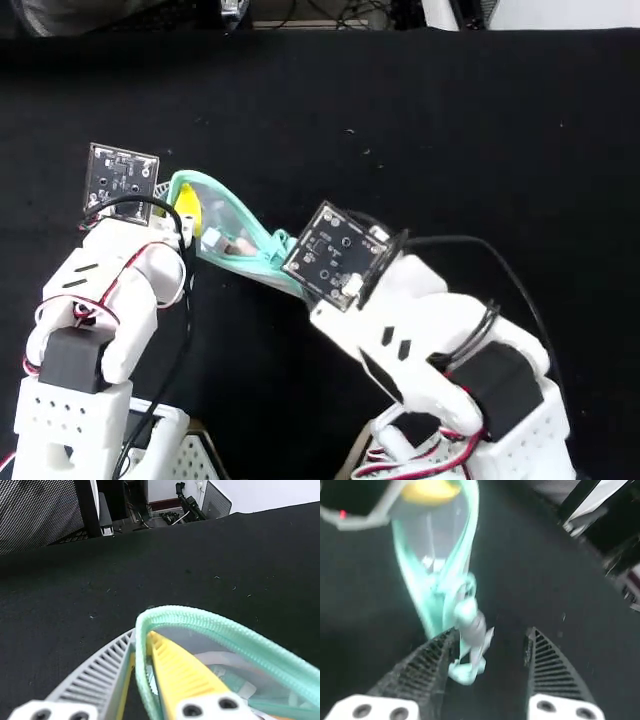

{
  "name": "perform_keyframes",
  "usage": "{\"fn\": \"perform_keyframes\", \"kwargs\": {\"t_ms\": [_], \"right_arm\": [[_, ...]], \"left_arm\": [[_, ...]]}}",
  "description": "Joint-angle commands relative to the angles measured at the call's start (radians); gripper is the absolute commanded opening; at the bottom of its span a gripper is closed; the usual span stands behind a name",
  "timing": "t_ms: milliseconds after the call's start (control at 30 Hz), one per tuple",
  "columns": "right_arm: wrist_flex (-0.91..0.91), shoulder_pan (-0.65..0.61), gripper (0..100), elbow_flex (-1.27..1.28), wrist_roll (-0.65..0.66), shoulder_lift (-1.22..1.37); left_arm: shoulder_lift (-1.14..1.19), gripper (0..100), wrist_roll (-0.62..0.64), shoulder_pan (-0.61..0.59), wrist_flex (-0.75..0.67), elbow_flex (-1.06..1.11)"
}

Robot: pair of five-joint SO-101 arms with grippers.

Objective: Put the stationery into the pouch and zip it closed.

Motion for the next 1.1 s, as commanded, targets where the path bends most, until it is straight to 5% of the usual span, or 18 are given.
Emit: {"fn": "perform_keyframes", "kwargs": {"t_ms": [0,567,867,1067], "right_arm": [[0.017,0.015,20.9,0.001,0.026,-0.012],[-0.446,0.101,20.4,0.314,0.118,-0.010],[-0.371,0.091,20.4,0.298,0.319,-0.018],[-0.308,0.196,20.5,0.245,0.348,-0.019]], "left_arm": [[0.038,3,-0.018,-0.018,0.005,0.168],[0.037,3,-0.018,-0.018,0.006,0.168],[0.031,3,-0.023,-0.021,0.011,0.168],[0.029,3,-0.181,-0.108,0.014,0.159]]}}
